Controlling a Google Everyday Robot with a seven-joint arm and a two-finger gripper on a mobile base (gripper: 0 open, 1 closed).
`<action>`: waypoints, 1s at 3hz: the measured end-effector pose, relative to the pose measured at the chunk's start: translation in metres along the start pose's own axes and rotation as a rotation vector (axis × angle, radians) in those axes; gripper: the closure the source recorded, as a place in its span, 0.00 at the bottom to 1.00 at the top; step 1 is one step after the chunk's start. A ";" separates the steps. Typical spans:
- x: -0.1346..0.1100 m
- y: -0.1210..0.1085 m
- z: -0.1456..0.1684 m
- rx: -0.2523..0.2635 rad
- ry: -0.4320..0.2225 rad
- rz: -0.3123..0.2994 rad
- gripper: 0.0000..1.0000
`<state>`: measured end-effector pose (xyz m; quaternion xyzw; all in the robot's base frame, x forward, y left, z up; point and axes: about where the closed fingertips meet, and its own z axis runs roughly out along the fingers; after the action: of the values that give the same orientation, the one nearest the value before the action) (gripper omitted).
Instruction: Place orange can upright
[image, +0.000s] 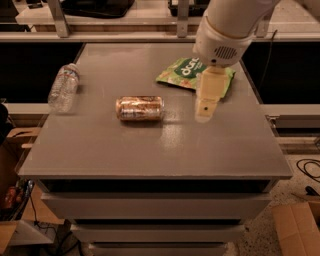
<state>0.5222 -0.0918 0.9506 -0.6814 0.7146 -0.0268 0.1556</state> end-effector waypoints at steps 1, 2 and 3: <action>-0.034 -0.006 0.026 0.001 0.053 0.016 0.00; -0.034 -0.006 0.026 0.001 0.053 0.015 0.00; -0.040 -0.007 0.036 -0.004 0.048 -0.002 0.00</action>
Offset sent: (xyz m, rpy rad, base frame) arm 0.0107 0.0320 -0.0160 -0.0443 0.0096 -0.0146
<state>0.5397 -0.0463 0.9258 -0.6815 0.7176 -0.0421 0.1369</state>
